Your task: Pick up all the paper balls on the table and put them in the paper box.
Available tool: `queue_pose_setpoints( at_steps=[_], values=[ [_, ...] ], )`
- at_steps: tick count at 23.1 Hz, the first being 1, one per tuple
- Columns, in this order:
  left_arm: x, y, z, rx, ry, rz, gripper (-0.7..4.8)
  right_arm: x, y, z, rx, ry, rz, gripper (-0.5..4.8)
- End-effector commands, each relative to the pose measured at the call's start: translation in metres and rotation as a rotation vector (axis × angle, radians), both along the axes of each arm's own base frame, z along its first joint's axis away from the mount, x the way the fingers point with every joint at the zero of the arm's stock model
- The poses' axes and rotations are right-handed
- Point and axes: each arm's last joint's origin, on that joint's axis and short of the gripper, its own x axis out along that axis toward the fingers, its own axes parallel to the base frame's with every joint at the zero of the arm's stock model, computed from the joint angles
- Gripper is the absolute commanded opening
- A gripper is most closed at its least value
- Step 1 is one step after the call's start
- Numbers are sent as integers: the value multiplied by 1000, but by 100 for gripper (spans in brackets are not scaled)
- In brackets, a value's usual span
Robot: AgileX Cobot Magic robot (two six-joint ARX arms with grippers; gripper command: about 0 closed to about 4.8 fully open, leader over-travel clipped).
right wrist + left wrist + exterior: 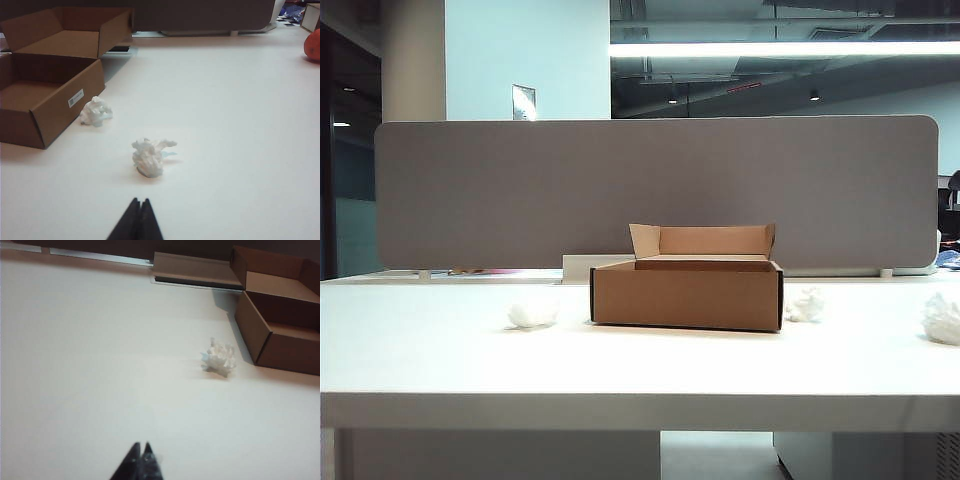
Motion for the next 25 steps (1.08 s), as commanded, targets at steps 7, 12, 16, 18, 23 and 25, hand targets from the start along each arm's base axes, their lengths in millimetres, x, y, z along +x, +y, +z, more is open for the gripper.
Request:
queue_pose_setpoints(
  at_steps=[7,12,16,18,23,25],
  values=[
    [0,0,0,-3,12,-9,-5,0,0,-1,-1,-6,-1,-4],
    [0,0,0,-4,2,-9,-5,0,0,-1,-1,-8,-1,-4],
    [0,0,3,-6,-26,-12,-5,0,0,-1,-1,-6,0,-4],
    [0,0,3,-6,-26,-12,-5,0,0,-1,-1,-9,0,-4],
    [0,0,3,-6,-30,-11,-5,0,1,0,5,-13,36,-5],
    [0,0,5,-7,-45,-10,-5,0,2,0,11,-16,72,-5]
  ],
)
